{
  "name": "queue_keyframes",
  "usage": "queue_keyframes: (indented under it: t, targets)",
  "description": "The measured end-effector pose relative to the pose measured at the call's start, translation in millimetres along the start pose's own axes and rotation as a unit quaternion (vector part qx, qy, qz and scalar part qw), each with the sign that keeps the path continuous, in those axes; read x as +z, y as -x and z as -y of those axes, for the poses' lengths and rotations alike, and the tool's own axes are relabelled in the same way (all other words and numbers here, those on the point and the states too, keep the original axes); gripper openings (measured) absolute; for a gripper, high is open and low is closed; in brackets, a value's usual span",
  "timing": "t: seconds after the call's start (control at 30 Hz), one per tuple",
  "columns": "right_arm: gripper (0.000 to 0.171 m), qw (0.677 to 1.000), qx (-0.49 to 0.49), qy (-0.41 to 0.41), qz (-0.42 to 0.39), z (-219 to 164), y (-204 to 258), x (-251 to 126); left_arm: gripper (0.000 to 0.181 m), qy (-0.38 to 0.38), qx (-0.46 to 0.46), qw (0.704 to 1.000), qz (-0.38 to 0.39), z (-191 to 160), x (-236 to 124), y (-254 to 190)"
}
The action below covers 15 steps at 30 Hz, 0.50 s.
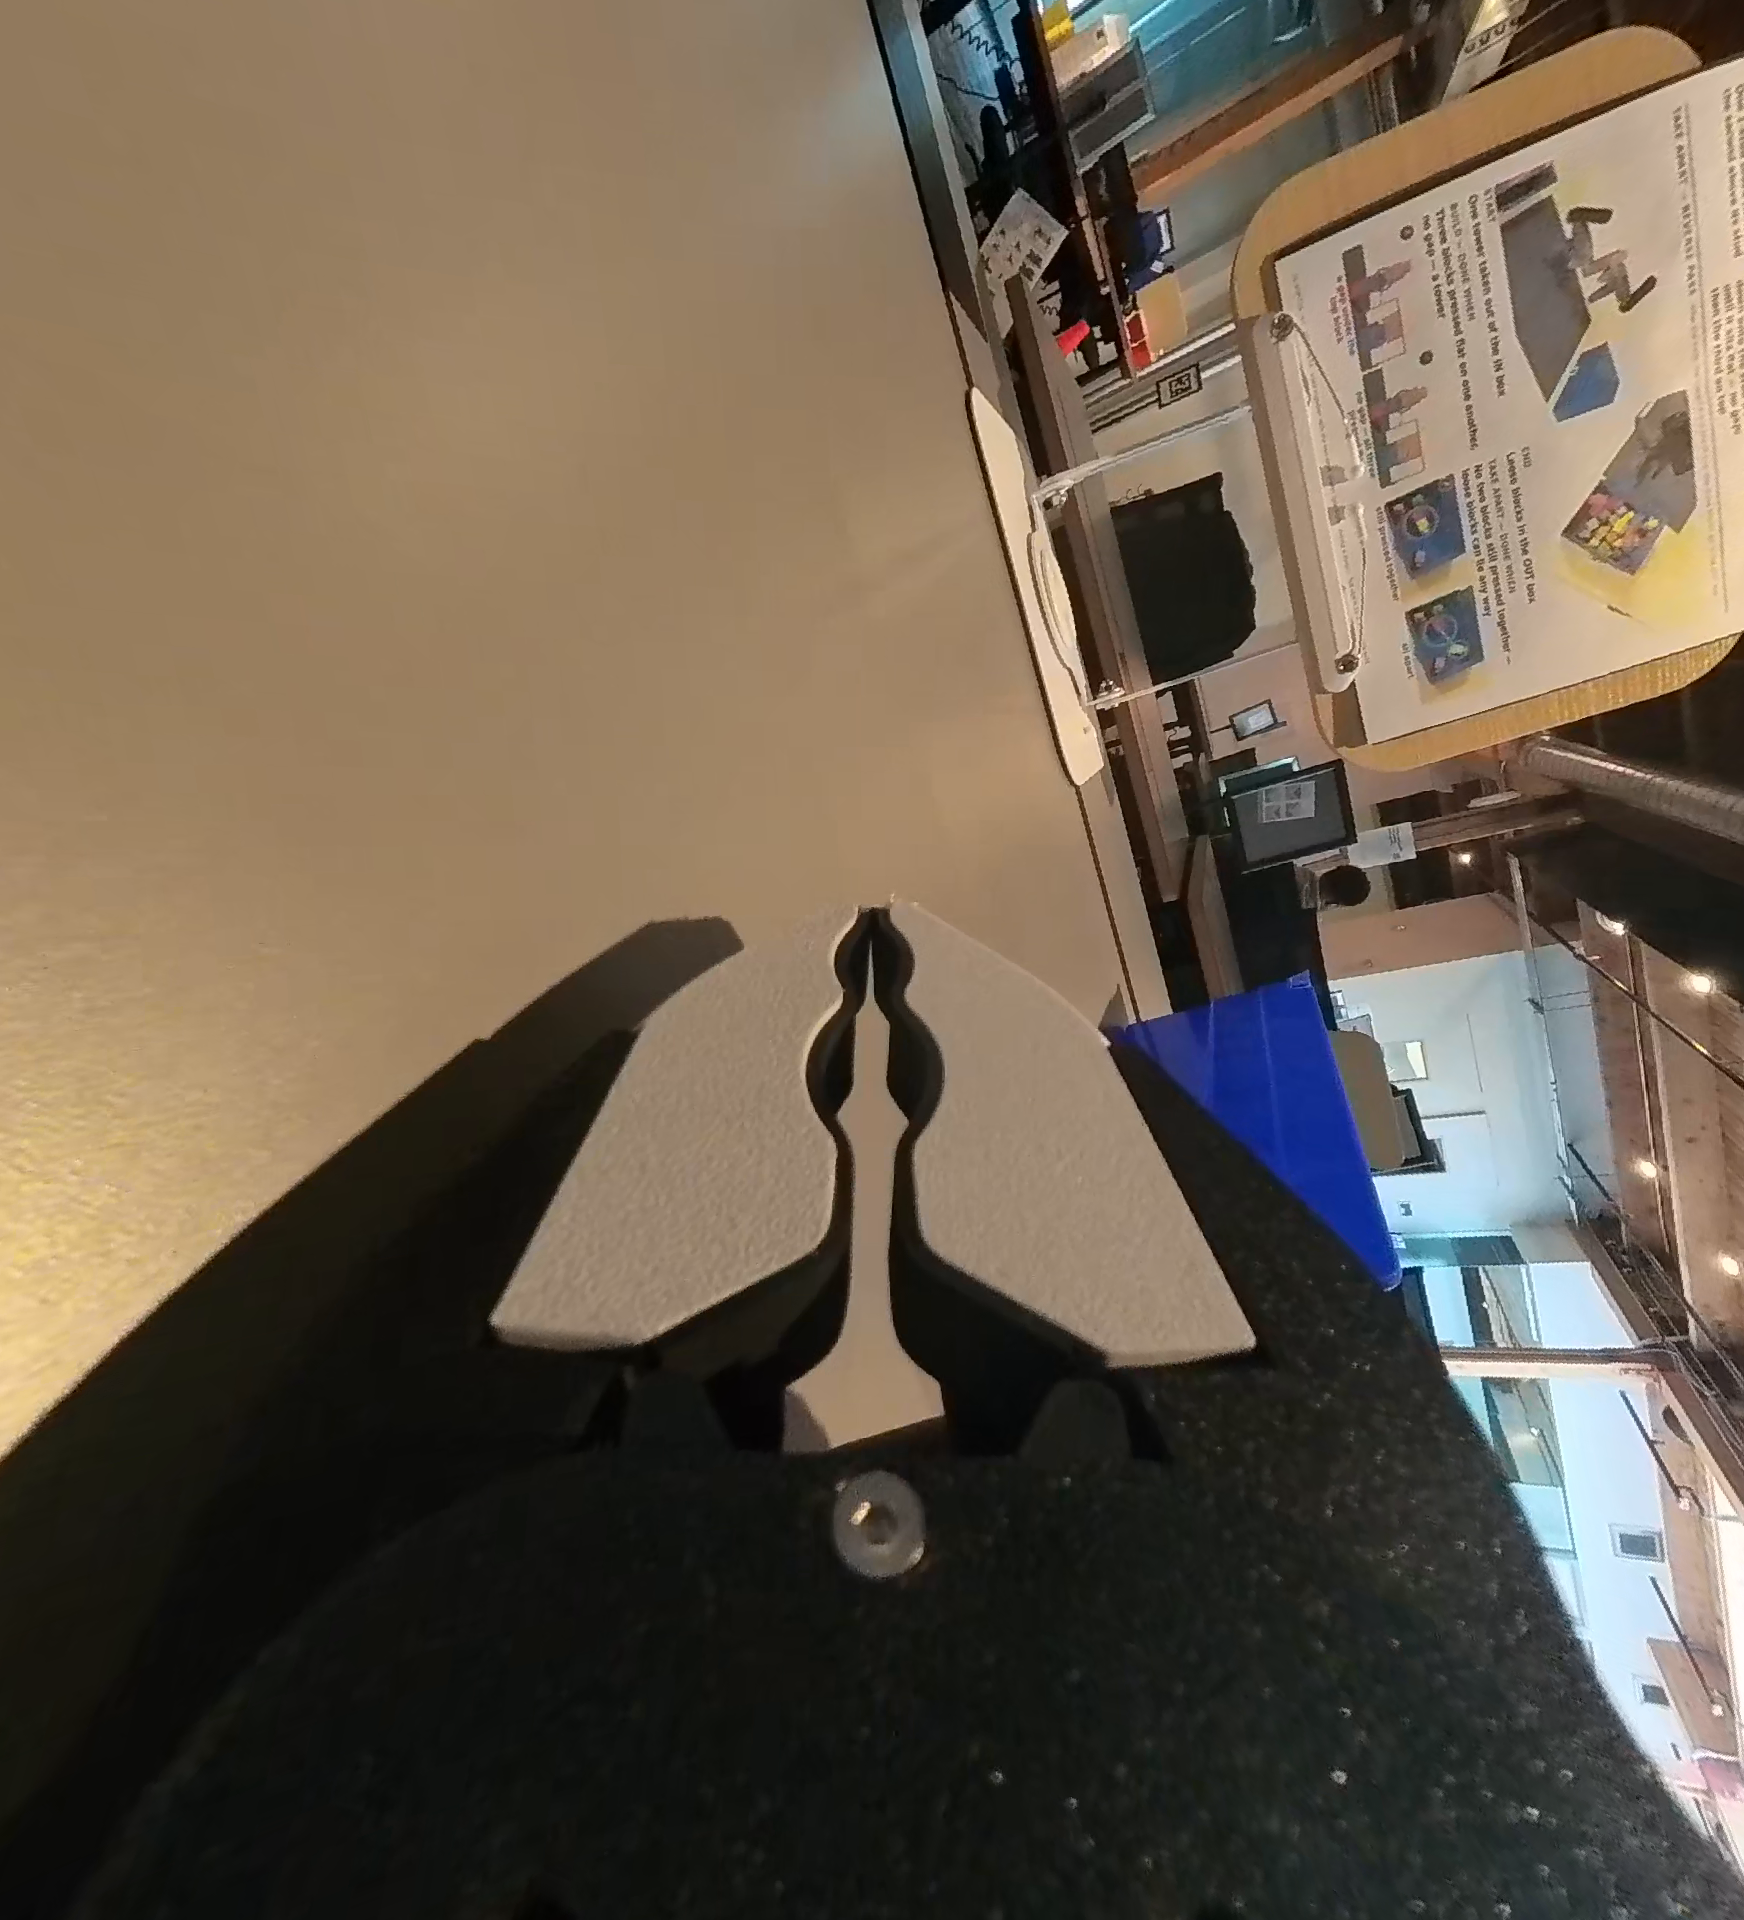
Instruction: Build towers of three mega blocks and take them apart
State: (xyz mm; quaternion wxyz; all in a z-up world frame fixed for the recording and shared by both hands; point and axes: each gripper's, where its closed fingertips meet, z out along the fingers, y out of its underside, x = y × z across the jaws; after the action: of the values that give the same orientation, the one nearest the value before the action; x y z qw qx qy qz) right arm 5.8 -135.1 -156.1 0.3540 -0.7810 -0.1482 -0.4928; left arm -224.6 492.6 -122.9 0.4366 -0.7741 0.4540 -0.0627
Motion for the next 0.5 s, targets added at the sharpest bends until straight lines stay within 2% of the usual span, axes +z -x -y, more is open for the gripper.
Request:
queue_keyframes:
  t: [0.03,0.27,0.33,0.4,0.43,0.5]
  targets:
    - [0.0,1.0,0.0,0.001,0.0,-0.2,0.0,0.1,0.01,0.004,0.011,1.0,0.001,0.6,0.9,-1.1]
    - [0.0,1.0,0.0,0.001,-0.001,-0.4,-0.3,0.1,0.009,0.036,0.04,0.999,0.006,2.0,3.5,-3.3]
    - [0.0,1.0,-0.001,0.001,-0.002,-0.4,-0.3,0.1,0.032,0.042,0.03,0.999,0.006,0.0,0.9,0.1]
    - [0.0,1.0,0.0,0.001,0.0,-0.3,-0.1,0.2,0.046,0.048,0.021,0.999,0.002,-2.6,0.3,3.8]
    - [0.0,1.0,0.0,0.001,0.0,-0.2,0.0,0.2,0.05,0.055,0.02,0.998,-0.005,-4.9,1.7,4.1]
    - [0.0,1.0,0.0,0.001,0.0,-0.1,0.0,0.2,0.045,0.064,0.017,0.998,-0.016,-6.1,5.4,6.0]
